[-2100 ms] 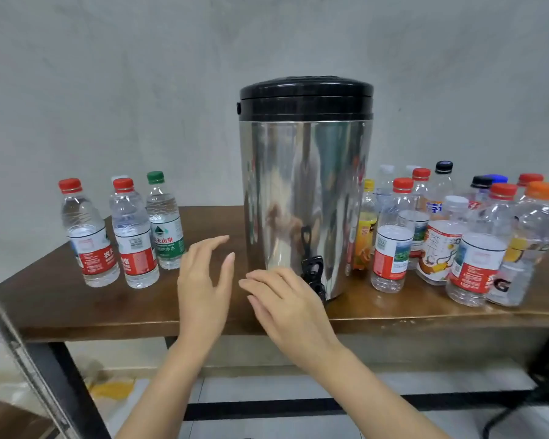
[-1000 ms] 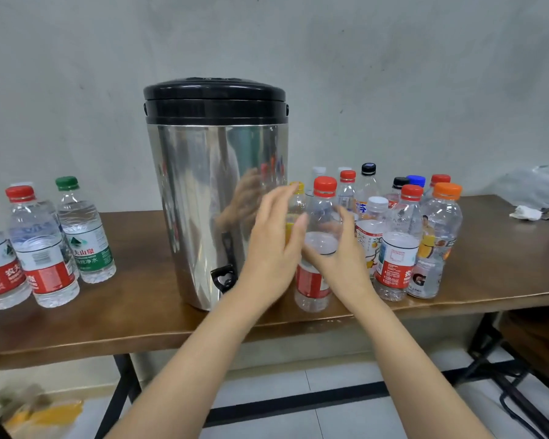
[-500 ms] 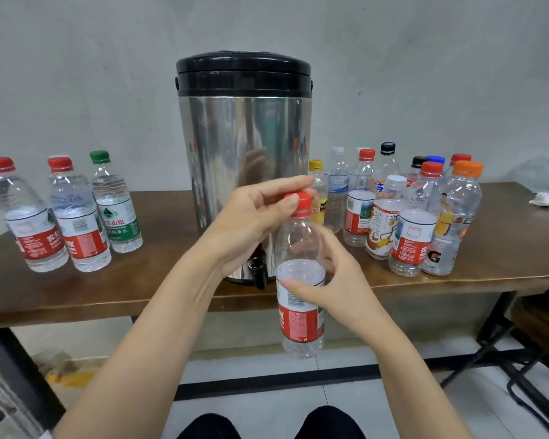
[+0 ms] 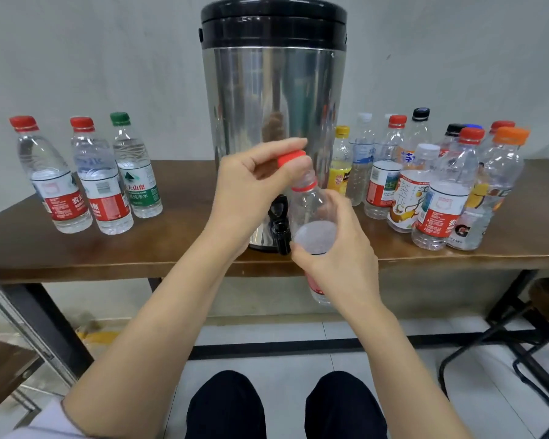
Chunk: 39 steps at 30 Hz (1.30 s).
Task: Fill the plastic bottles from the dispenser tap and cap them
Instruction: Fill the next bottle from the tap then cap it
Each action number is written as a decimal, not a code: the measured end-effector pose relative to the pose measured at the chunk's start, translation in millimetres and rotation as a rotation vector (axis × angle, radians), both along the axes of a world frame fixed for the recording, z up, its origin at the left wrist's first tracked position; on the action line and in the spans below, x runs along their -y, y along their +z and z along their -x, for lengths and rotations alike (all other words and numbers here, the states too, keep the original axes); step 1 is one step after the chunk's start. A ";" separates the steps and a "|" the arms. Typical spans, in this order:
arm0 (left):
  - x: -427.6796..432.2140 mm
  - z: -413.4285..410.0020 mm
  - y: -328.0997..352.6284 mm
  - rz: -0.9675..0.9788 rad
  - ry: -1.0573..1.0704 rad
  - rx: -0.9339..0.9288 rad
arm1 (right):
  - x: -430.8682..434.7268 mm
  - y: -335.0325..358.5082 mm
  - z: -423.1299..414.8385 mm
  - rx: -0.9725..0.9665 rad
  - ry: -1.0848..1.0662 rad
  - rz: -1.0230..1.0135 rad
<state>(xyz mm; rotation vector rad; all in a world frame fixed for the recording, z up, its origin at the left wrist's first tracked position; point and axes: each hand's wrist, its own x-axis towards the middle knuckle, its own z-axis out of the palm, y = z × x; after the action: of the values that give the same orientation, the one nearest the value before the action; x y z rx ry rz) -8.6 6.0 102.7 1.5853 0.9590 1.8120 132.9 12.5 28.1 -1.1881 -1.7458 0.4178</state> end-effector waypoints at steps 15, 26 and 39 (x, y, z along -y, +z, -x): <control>-73.5 121.7 -145.0 0.541 0.743 -0.584 | -16.2 -85.6 14.2 -0.235 -0.143 0.331; -35.7 72.8 -79.7 0.066 0.437 -0.258 | -13.4 -131.5 36.6 -0.186 -0.100 0.467; -40.5 32.5 -64.7 -0.143 0.410 -0.705 | -14.4 -127.8 39.2 -0.230 -0.005 0.434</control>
<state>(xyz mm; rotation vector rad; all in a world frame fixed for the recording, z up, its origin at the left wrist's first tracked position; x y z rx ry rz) -41.1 46.5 38.0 2.3264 1.5873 1.5990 93.7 26.9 -99.7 -1.3816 -1.4924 0.9282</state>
